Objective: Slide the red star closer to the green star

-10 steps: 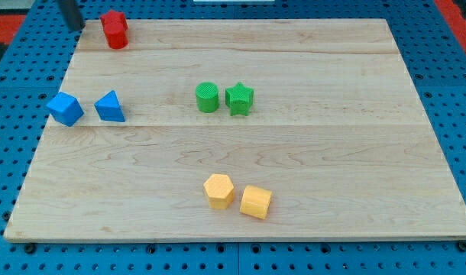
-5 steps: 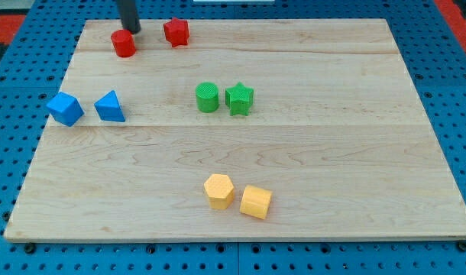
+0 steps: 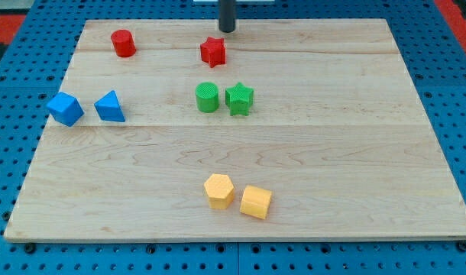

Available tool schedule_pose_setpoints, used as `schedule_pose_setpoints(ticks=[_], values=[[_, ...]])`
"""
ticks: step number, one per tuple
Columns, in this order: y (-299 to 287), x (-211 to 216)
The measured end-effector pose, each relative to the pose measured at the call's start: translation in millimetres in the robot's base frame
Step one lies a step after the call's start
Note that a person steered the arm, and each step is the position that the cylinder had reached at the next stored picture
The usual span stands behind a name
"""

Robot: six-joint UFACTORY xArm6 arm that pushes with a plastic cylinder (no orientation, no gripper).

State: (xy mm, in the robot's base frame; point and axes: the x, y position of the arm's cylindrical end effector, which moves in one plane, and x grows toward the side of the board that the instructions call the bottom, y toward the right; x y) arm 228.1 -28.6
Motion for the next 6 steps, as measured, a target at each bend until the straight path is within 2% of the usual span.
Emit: schedule_pose_setpoints(ticks=[1,2,3,4,5,6], values=[[42,57],[32,41],[-35,5],[-33,89],[28,74],[-50,37]])
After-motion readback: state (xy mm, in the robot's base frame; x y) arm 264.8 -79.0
